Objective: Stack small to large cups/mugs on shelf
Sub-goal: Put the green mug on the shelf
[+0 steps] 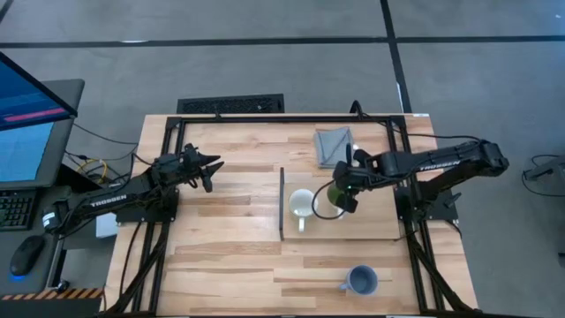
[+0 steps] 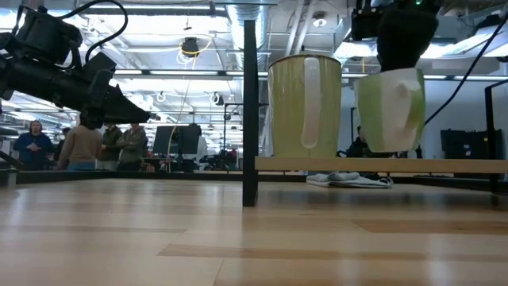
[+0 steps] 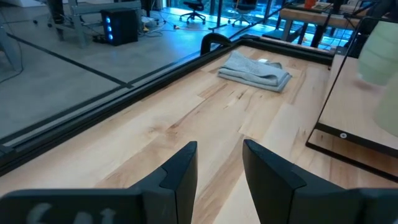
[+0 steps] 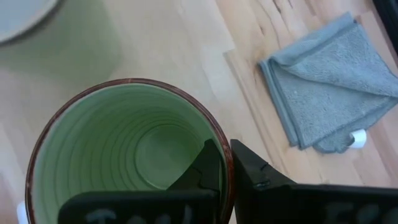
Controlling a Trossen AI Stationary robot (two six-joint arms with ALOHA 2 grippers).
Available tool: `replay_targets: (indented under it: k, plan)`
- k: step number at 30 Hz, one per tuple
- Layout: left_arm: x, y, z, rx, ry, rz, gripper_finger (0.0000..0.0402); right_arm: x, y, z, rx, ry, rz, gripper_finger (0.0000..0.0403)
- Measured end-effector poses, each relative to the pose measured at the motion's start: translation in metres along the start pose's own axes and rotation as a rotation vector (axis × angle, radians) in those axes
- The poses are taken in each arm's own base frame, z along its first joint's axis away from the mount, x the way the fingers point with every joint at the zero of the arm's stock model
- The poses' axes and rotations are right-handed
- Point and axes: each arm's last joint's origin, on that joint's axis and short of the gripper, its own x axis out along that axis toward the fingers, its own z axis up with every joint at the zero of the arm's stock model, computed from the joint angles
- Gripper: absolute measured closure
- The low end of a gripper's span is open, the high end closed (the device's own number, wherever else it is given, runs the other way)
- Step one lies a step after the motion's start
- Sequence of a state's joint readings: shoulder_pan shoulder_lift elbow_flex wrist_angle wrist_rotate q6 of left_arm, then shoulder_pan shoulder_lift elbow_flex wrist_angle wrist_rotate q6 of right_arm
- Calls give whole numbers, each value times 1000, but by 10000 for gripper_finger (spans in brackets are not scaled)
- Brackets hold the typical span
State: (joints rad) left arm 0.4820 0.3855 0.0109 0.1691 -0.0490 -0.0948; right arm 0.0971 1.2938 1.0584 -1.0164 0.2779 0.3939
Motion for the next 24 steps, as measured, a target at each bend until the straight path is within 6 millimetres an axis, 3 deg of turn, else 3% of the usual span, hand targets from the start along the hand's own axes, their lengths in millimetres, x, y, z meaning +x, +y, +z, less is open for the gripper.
replay_targets:
  k: [10,24]
  plan:
    - [0,0,0,0,0,0,283,-3,9,-6,-6,-4,-22,376]
    - [0,0,0,-40,-2,2,283,3,-2,-40,73,-97,51,376]
